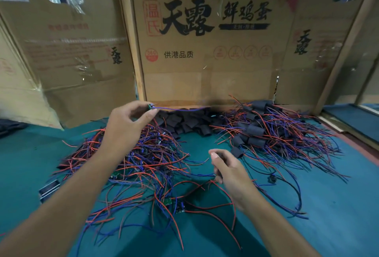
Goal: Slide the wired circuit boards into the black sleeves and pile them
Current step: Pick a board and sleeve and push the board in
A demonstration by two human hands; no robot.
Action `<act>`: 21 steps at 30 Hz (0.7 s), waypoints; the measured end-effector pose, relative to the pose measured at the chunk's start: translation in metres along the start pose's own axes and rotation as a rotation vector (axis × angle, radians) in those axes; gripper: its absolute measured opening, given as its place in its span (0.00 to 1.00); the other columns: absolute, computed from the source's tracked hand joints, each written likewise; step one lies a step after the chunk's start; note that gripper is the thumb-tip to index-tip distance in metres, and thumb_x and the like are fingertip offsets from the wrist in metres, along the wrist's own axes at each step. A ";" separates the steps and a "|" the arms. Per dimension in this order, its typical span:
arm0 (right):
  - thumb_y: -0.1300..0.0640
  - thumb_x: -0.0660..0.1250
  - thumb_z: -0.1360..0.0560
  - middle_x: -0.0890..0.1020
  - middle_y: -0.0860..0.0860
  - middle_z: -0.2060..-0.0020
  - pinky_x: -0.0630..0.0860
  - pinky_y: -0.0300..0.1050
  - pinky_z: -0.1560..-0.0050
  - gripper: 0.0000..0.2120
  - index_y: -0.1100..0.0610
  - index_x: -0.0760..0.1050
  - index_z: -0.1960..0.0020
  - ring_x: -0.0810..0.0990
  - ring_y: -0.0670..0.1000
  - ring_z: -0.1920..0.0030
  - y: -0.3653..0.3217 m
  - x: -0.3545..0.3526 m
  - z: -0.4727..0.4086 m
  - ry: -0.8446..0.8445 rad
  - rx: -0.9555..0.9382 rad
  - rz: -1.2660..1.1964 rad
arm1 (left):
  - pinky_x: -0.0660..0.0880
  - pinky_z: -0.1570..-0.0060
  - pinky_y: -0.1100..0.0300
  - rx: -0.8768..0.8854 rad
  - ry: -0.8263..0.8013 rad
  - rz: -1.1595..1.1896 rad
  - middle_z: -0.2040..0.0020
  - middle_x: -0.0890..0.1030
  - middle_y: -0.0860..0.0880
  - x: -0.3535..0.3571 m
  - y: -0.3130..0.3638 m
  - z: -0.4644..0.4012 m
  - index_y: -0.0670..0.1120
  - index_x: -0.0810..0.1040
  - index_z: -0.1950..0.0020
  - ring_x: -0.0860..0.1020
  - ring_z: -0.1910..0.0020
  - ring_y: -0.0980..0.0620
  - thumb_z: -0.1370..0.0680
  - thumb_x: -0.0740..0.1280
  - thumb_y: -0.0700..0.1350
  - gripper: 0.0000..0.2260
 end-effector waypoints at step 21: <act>0.34 0.65 0.27 0.80 0.48 0.65 0.74 0.41 0.58 0.19 0.44 0.72 0.42 0.77 0.47 0.63 -0.042 0.014 0.015 -0.100 -0.453 0.678 | 0.73 0.69 0.68 -0.522 0.287 1.178 0.64 0.80 0.51 0.031 -0.051 0.086 0.48 0.76 0.46 0.74 0.71 0.58 0.20 0.63 0.49 0.06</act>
Point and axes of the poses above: each hand's wrist, its own z-axis away from the middle knuckle, its own x-axis out of the palm, y = z × x, the point moved 10 cm from there along -z, towards the middle knuckle
